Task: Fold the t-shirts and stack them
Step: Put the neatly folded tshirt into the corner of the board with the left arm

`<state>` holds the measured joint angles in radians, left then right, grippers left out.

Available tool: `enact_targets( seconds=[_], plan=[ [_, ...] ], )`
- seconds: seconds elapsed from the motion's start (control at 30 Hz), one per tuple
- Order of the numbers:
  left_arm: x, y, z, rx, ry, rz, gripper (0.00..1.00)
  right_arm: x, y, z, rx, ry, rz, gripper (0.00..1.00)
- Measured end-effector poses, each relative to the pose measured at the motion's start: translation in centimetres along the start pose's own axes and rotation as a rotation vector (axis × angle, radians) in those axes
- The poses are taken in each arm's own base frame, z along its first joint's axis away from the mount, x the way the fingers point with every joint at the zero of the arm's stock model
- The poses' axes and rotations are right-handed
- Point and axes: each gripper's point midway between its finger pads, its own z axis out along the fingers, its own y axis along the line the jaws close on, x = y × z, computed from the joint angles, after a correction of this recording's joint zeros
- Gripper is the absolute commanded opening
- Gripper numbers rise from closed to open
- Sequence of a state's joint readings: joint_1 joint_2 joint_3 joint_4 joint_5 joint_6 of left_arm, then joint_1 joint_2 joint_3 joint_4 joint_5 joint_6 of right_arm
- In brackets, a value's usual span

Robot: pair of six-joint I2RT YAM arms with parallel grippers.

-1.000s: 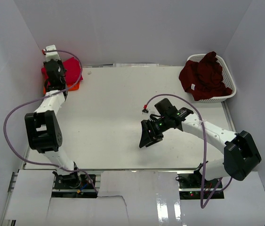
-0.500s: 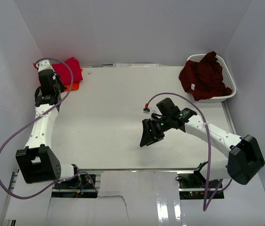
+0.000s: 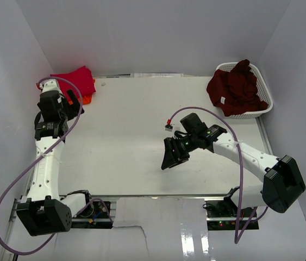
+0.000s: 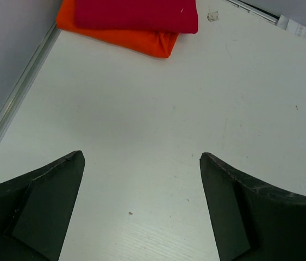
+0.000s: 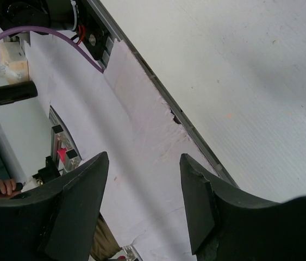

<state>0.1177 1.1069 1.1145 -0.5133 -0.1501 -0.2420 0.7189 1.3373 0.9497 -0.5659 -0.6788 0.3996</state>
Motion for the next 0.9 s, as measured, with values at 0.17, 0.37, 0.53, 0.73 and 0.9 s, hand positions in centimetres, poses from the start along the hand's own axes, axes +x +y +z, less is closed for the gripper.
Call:
enact_targets(
  seconds=[0.17, 0.37, 0.53, 0.73, 0.9],
  plan=[
    [0.7, 0.2, -0.4, -0.004, 0.027, 0.003, 0.98, 0.0, 0.0, 0.0, 0.002, -0.001, -0.001, 0.63],
    [0.0, -0.1, -1.8, 0.022, -0.002, -0.007, 0.98, 0.0, 0.0, 0.0, 0.003, -0.002, -0.001, 0.64],
    [-0.7, -0.5, -2.4, 0.043, -0.015, -0.003, 0.98, 0.0, 0.0, 0.0, 0.003, -0.002, 0.002, 0.83],
    [-1.0, -0.8, -2.5, 0.059, -0.017, 0.003, 0.98, -0.2, -0.2, 0.0, 0.013, -0.008, -0.006, 0.9],
    [-1.4, -0.9, -2.7, 0.065, -0.024, 0.004, 0.98, -0.2, -0.3, 0.0, 0.019, -0.011, -0.01, 0.9]
  ],
)
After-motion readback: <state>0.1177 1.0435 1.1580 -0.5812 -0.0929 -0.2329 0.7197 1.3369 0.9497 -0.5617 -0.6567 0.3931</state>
